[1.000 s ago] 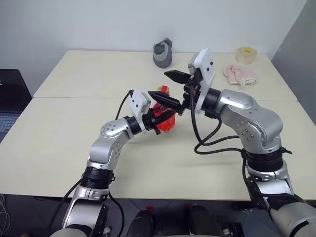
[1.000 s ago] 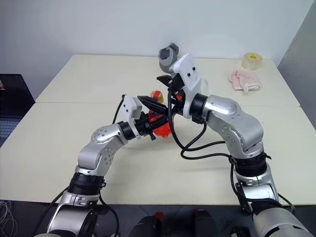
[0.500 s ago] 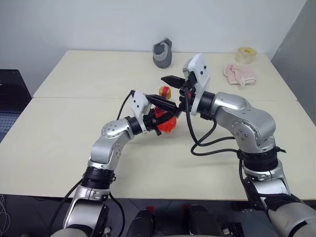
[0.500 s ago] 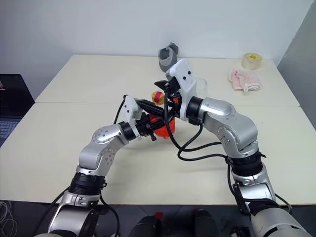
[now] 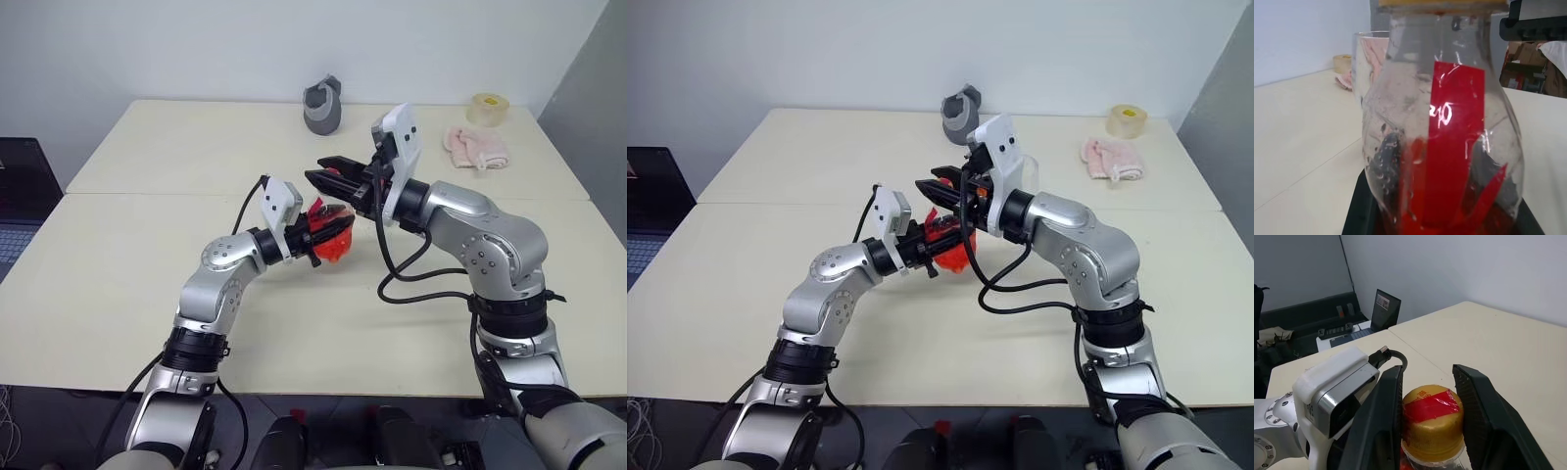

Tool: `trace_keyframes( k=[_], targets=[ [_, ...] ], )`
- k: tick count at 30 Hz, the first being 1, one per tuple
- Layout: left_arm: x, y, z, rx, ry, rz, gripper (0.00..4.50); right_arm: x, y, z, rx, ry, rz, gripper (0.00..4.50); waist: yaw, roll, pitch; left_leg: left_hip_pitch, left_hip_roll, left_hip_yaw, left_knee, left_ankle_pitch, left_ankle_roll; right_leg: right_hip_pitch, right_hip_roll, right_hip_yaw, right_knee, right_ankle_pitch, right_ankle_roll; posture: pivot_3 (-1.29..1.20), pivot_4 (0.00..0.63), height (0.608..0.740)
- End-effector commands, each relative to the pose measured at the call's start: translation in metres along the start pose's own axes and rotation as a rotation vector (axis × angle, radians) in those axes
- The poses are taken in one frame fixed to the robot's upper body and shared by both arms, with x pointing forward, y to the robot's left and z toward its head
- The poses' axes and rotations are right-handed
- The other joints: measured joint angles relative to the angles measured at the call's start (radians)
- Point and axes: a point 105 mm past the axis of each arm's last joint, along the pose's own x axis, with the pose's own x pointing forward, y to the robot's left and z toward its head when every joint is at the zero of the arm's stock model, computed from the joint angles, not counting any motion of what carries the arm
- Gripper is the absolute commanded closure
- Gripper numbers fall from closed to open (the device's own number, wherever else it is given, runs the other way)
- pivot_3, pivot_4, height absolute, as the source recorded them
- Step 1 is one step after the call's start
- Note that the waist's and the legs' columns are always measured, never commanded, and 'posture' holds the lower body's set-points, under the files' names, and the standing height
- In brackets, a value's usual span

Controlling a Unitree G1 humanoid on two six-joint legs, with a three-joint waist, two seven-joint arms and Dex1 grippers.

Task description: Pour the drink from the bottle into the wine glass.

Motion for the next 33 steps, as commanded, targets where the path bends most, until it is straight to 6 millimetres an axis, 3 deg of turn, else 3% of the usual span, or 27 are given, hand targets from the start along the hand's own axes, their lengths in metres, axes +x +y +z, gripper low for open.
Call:
trace_keyframes(
  k=[1, 4, 8, 14, 17, 22, 26, 33],
  targets=[
    [0.000, -0.003, 0.017, 0.061, -0.046, -0.019, 3.46, -0.001, 0.012, 0.012, -0.021, -0.046, 0.062, 3.25, 0.000, 0.000, 0.000, 0.000, 0.000, 0.000, 0.000, 0.000, 0.000, 0.000, 0.000, 0.000, 0.000, 0.000, 0.000, 0.00, 0.150, 0.740],
    [-0.005, -0.014, 0.017, 0.044, -0.046, -0.053, 3.46, -0.002, 0.019, 0.012, -0.062, -0.041, 0.125, 3.25, -0.002, 0.000, 0.000, 0.000, 0.000, 0.000, 0.000, 0.000, 0.000, 0.000, 0.000, 0.000, 0.000, 0.000, 0.000, 0.00, 0.150, 0.740],
    [-0.020, -0.046, 0.023, 0.063, -0.055, -0.183, 3.46, -0.011, 0.037, 0.019, -0.132, -0.044, 0.342, 3.25, -0.010, 0.000, 0.000, 0.000, 0.000, 0.000, -0.001, 0.000, 0.000, 0.000, 0.000, 0.000, 0.000, 0.000, 0.000, 0.00, 0.150, 0.740],
    [-0.035, -0.067, 0.039, 0.024, -0.071, -0.224, 3.46, -0.025, 0.040, 0.018, -0.128, -0.002, 0.543, 3.25, -0.014, 0.001, 0.001, 0.001, 0.001, -0.001, 0.000, -0.002, 0.004, 0.001, 0.000, -0.001, 0.000, 0.000, 0.000, 0.00, 0.150, 0.740],
    [-0.040, -0.069, 0.039, 0.009, -0.057, -0.205, 3.46, -0.026, 0.033, 0.014, -0.157, 0.019, 0.554, 3.25, -0.015, 0.001, 0.001, 0.001, 0.001, 0.000, -0.001, -0.002, 0.004, 0.001, 0.000, 0.000, -0.001, 0.000, 0.000, 0.00, 0.150, 0.740],
    [-0.043, -0.059, 0.036, 0.005, -0.048, -0.130, 3.46, -0.033, 0.029, 0.017, -0.129, 0.028, 0.557, 1.63, -0.011, 0.001, 0.001, 0.001, 0.001, -0.001, 0.000, -0.002, 0.004, 0.001, 0.000, -0.001, 0.000, 0.000, 0.000, 0.00, 0.150, 0.740],
    [-0.050, -0.034, 0.025, -0.013, -0.013, -0.005, 3.46, -0.041, 0.023, 0.021, -0.111, 0.010, 0.477, 0.18, -0.005, 0.001, 0.001, 0.001, 0.001, 0.000, 0.000, -0.002, 0.003, 0.001, 0.000, 0.000, -0.001, 0.000, 0.000, 0.00, 0.150, 0.740],
    [-0.041, -0.011, 0.025, 0.028, -0.036, 0.083, 3.46, -0.048, 0.022, 0.022, -0.113, -0.012, 0.309, 0.04, 0.004, 0.001, 0.001, 0.000, 0.001, 0.000, 0.000, -0.001, 0.001, 0.001, -0.001, 0.000, -0.001, 0.000, 0.000, 0.00, 0.150, 0.740]
  ],
)
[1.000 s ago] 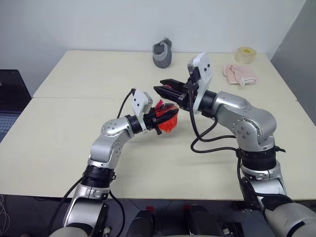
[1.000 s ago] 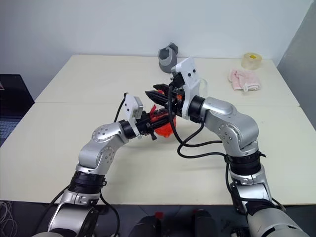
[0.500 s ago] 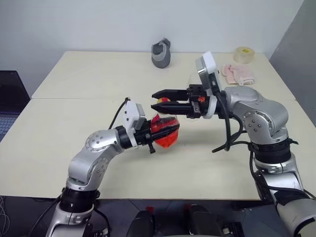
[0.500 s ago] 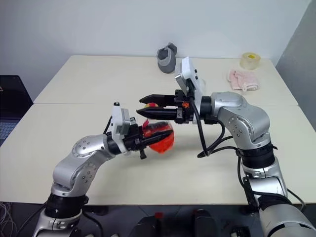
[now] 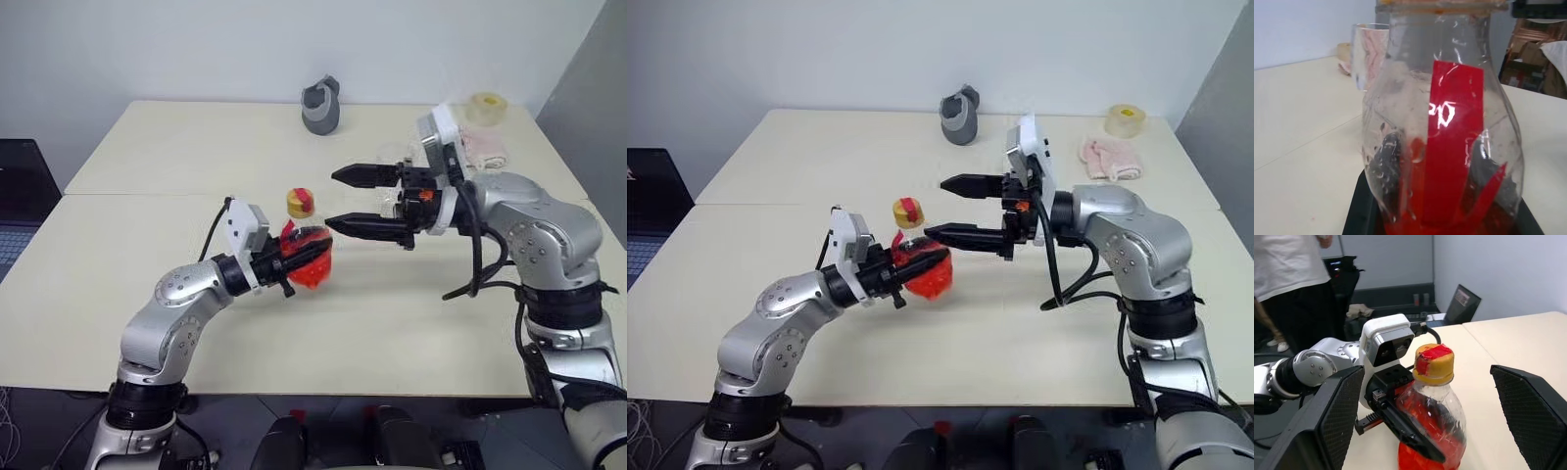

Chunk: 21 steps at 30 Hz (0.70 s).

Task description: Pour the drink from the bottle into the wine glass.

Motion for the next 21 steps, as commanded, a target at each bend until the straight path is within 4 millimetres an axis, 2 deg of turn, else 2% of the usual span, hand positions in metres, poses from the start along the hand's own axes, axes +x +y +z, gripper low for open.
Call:
trace_keyframes(
  k=[1, 4, 9, 16, 21],
  targets=[
    [0.012, 0.007, 0.019, 0.082, -0.082, 0.016, 3.46, 0.002, 0.002, 0.012, -0.065, -0.039, -0.088, 0.04, 0.001, 0.000, 0.000, 0.000, 0.000, 0.000, 0.000, 0.000, 0.000, 0.000, 0.000, 0.000, 0.000, 0.000, 0.000, 0.00, 0.150, 0.740],
    [0.023, 0.015, 0.022, 0.101, -0.109, 0.023, 3.46, 0.010, -0.009, 0.014, -0.090, -0.075, -0.235, 0.04, 0.001, 0.000, 0.000, 0.000, -0.001, 0.000, 0.000, 0.000, -0.001, 0.000, 0.000, 0.000, 0.000, 0.000, 0.000, 0.00, 0.150, 0.740],
    [0.036, 0.024, 0.027, 0.118, -0.137, 0.015, 3.46, 0.021, -0.016, 0.020, -0.111, -0.119, -0.356, 0.04, 0.000, 0.000, 0.000, 0.000, 0.000, 0.001, 0.000, 0.001, -0.001, -0.001, 0.000, 0.000, 0.000, 0.000, 0.000, 0.00, 0.150, 0.740],
    [0.046, 0.022, 0.027, 0.129, -0.150, -0.028, 3.46, 0.032, -0.017, 0.026, -0.125, -0.146, -0.373, 0.04, -0.001, 0.000, 0.000, -0.001, -0.001, 0.000, 0.000, 0.001, -0.001, -0.001, 0.000, 0.000, 0.000, 0.000, 0.000, 0.00, 0.150, 0.740],
    [0.049, 0.026, 0.031, 0.140, -0.155, -0.040, 3.46, 0.038, -0.017, 0.023, -0.124, -0.142, -0.366, 0.04, -0.002, 0.000, 0.000, 0.000, -0.001, 0.000, 0.000, 0.001, -0.001, -0.001, 0.000, 0.000, 0.000, 0.000, 0.000, 0.00, 0.150, 0.740]
  ],
)
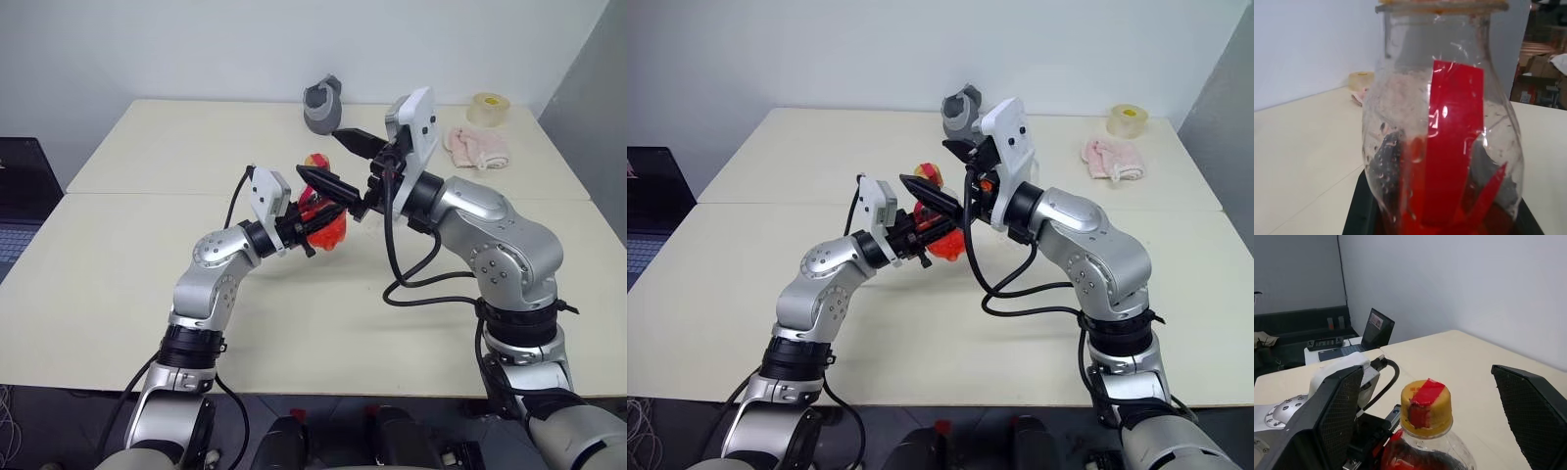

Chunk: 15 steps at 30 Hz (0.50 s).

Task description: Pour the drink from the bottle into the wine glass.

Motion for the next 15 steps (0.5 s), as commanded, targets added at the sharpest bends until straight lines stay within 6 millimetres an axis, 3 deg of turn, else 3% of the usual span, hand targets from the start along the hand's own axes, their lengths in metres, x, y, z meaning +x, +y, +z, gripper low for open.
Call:
trace_keyframes(
  k=[1, 15],
  targets=[
    [0.004, 0.001, 0.020, 0.065, -0.055, -0.021, 3.46, 0.006, 0.004, 0.011, -0.034, -0.045, 0.010, 0.04, -0.001, 0.000, 0.000, 0.000, 0.000, 0.000, 0.000, 0.000, 0.000, 0.000, 0.000, 0.000, 0.000, 0.000, 0.000, 0.00, 0.150, 0.740],
    [0.002, -0.005, 0.024, 0.068, -0.056, -0.036, 3.46, 0.008, -0.017, 0.003, -0.061, -0.025, -0.060, 0.04, -0.008, 0.000, 0.000, 0.000, 0.000, 0.000, 0.000, 0.000, 0.000, 0.000, 0.000, 0.000, 0.000, 0.000, 0.000, 0.00, 0.150, 0.740]
  ],
)
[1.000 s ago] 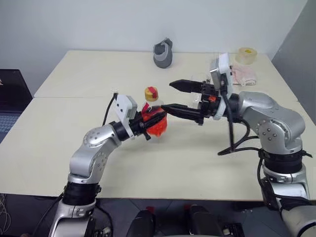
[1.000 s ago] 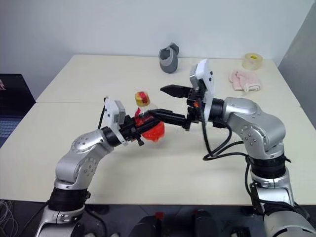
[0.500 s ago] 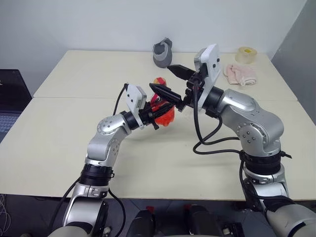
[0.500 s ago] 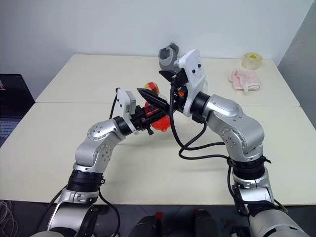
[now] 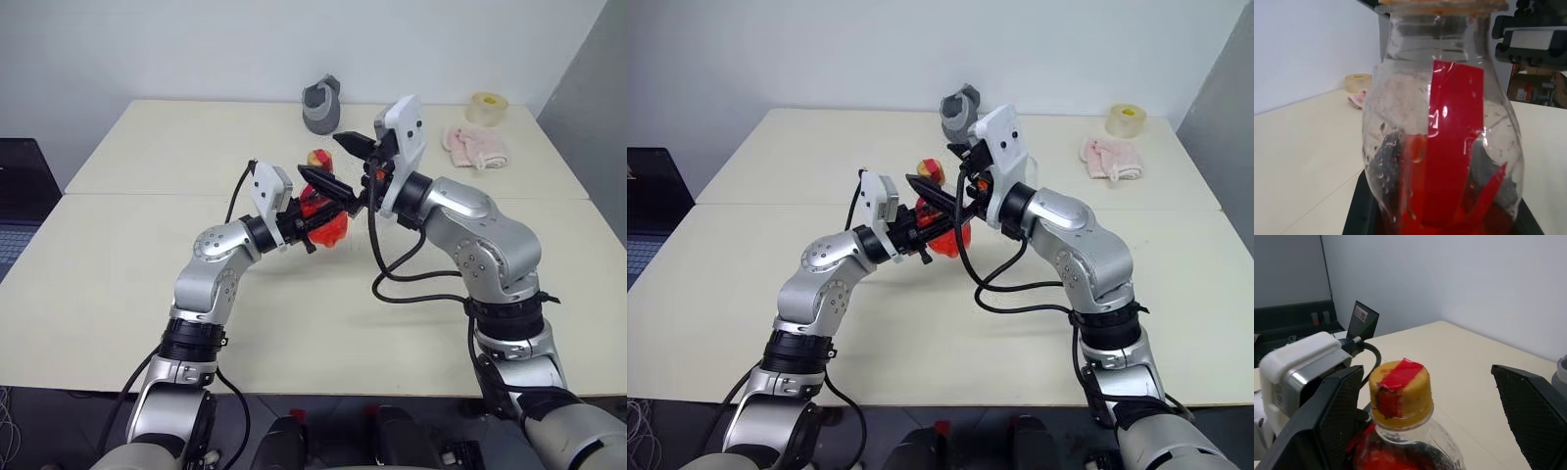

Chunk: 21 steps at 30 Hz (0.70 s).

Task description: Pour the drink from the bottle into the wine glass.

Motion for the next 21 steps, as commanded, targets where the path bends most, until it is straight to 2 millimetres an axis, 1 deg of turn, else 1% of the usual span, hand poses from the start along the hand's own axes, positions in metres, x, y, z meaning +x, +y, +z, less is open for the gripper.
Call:
trace_keyframes(
  k=[1, 6, 13, 17, 19, 21],
  targets=[
    [-0.001, -0.007, 0.022, 0.060, -0.059, -0.021, 3.46, -0.003, -0.003, 0.019, -0.058, -0.056, -0.001, 0.04, 0.000, 0.000, 0.000, 0.000, 0.000, 0.000, 0.000, 0.000, 0.000, 0.000, 0.000, 0.000, 0.000, 0.000, 0.000, 0.00, 0.150, 0.740],
    [-0.006, -0.012, 0.026, 0.044, -0.058, -0.021, 3.46, -0.017, -0.012, 0.017, -0.068, -0.037, -0.026, 0.04, -0.001, 0.000, 0.000, 0.000, 0.000, 0.000, 0.000, 0.000, 0.000, 0.000, 0.000, 0.000, 0.000, 0.000, 0.000, 0.00, 0.150, 0.740],
    [-0.017, -0.013, 0.025, 0.029, -0.039, 0.005, 3.46, -0.044, -0.019, 0.014, -0.056, 0.008, -0.039, 0.04, 0.001, 0.000, 0.000, 0.000, 0.000, 0.000, 0.000, 0.000, 0.000, 0.000, 0.000, 0.000, 0.000, 0.000, 0.000, 0.00, 0.150, 0.740],
    [-0.020, -0.013, 0.028, 0.021, -0.042, 0.030, 3.46, -0.059, -0.026, 0.009, -0.038, 0.041, -0.059, 0.04, 0.006, 0.000, 0.000, 0.000, 0.000, 0.000, 0.000, 0.000, 0.001, 0.000, 0.000, 0.000, 0.000, 0.000, 0.000, 0.00, 0.150, 0.740],
    [-0.023, -0.014, 0.028, 0.017, -0.039, 0.037, 3.46, -0.065, -0.025, 0.007, -0.030, 0.049, -0.041, 0.04, 0.008, 0.000, 0.000, 0.000, 0.000, 0.000, 0.000, 0.000, 0.001, 0.000, 0.000, 0.000, 0.000, 0.000, 0.000, 0.00, 0.150, 0.740],
    [-0.023, -0.016, 0.027, 0.013, -0.034, 0.035, 3.46, -0.065, -0.016, 0.007, -0.019, 0.045, 0.001, 0.04, 0.006, 0.000, 0.000, 0.000, 0.000, 0.001, 0.000, 0.000, 0.001, 0.000, 0.000, 0.001, 0.000, 0.000, 0.000, 0.00, 0.150, 0.740]
  ],
)
